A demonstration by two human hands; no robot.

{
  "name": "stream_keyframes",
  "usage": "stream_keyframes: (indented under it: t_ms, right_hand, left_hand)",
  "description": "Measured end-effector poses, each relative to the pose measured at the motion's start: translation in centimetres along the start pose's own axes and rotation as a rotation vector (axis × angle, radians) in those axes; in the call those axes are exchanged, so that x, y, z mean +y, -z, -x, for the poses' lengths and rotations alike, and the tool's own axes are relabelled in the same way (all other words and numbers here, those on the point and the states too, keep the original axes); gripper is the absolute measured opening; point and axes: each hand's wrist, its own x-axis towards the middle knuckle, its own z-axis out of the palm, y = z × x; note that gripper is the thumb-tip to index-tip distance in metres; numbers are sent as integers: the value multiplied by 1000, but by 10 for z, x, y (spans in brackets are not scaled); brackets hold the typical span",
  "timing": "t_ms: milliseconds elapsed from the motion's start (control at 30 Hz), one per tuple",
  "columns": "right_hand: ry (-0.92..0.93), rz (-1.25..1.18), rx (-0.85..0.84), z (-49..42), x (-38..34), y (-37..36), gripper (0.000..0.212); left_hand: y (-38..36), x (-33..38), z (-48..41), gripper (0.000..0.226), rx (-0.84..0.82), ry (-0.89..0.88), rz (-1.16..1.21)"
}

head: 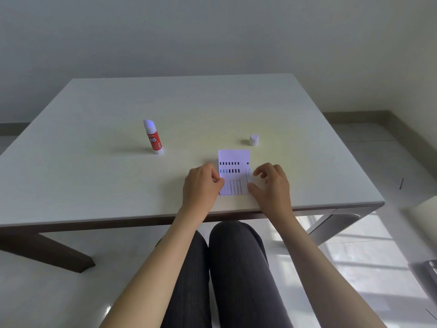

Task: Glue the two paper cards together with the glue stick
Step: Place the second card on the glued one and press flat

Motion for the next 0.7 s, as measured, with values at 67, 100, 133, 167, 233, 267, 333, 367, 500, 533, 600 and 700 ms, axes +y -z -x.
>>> stream_keyframes:
  t_ms: [67,100,133,167,233,267,333,367,500,533,600,700]
  right_hand:
    - [81,124,-34,2,0,-1,32]
    - [142,220,-27,5,0,-4,32]
    - [193,309,-18,9,0,-6,30]
    - [224,374,-16,12,-1,-8,28]
    - [231,405,-48,14,-1,-9,27]
    - [233,400,-82,13,0,-9,27]
    - [259,407,-182,8,0,-12,30]
    - [278,414,-229,6,-2,-14,32]
    - [341,389,-306,4,-20,-32,37]
    - [353,378,-308,5,-23,-35,37]
    - [365,403,-305,4,-27,-36,38]
    - [439,569,-263,10,-31,-34,39]
  left_hand:
    - [1,-4,-1,22,18,-87,-89]
    - [1,-7,-4,33,-19,-161,-161]
    - [4,-10,-8,42,-97,-241,-246]
    - [7,-12,-14,48,-193,-312,-324]
    - [12,-17,-25,50,-374,-368,-399]
    - [16,-20,-30,52,-431,-363,-398]
    - [23,-28,-36,58,-475,-343,-379]
    - [28,-32,-38,63,-484,-330,-371]
    - [44,-52,-38,79,-450,-279,-355]
    - [47,-57,-37,80,-425,-277,-347]
    - [49,-63,-34,79,-413,-277,-307]
    - [48,-68,-31,77,-455,-256,-206]
